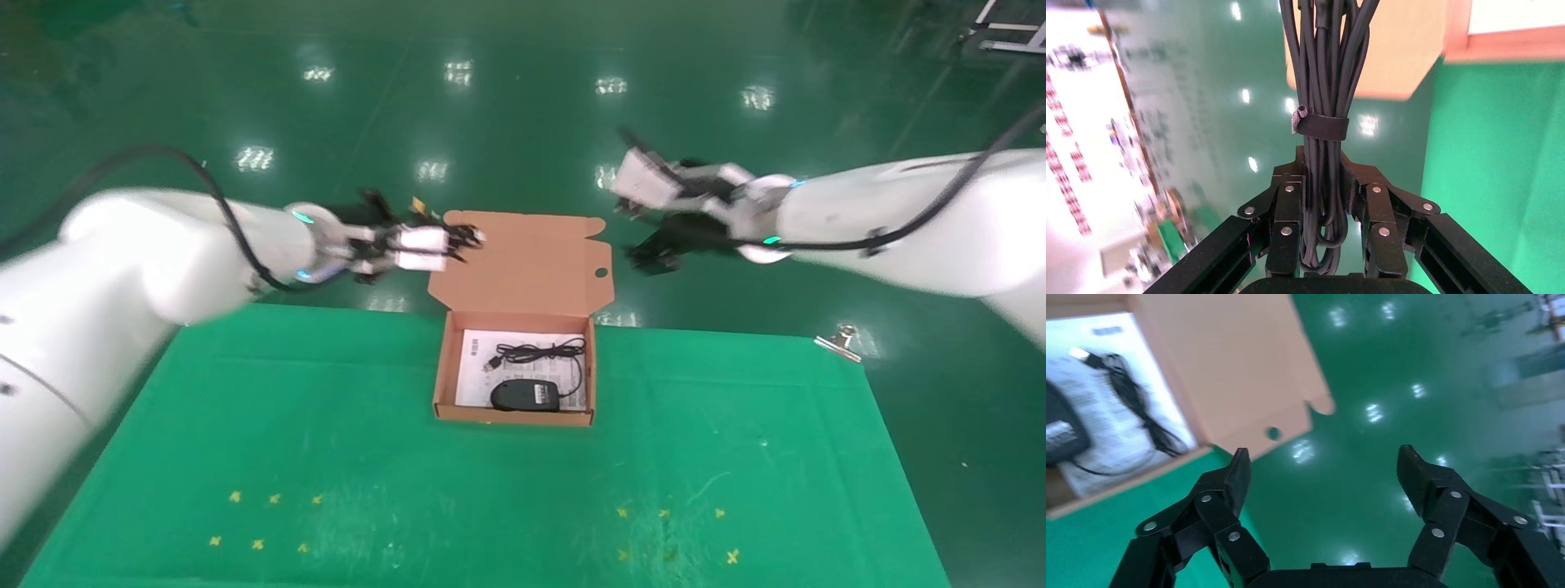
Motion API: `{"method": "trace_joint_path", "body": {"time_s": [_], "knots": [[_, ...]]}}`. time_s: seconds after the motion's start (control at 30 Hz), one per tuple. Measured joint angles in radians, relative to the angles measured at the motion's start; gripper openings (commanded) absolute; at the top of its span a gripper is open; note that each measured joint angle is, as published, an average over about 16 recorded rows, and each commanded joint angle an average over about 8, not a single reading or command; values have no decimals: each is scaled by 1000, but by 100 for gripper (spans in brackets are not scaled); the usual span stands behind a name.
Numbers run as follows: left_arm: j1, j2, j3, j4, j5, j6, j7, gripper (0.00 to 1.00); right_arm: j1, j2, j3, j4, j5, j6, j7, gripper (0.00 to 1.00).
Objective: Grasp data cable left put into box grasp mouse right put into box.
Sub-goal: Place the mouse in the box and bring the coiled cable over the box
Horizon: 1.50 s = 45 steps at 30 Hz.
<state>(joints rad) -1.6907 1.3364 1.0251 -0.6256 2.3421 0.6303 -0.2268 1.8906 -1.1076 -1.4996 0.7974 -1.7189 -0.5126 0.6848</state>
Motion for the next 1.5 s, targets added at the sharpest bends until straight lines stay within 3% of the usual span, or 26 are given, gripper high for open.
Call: {"method": "trace_joint_path", "body": {"time_s": [0.73, 1.0, 1.5], "knots": [[121, 32, 157, 1, -413, -110, 307, 1, 128, 193, -12, 241, -164, -76, 194, 100], [113, 35, 191, 24, -500, -108, 348, 99, 152, 219, -13, 295, -203, -96, 232, 100], [109, 35, 195, 28, -507, -105, 351, 100, 154, 220, -13, 300, -206, -100, 236, 100]]}}
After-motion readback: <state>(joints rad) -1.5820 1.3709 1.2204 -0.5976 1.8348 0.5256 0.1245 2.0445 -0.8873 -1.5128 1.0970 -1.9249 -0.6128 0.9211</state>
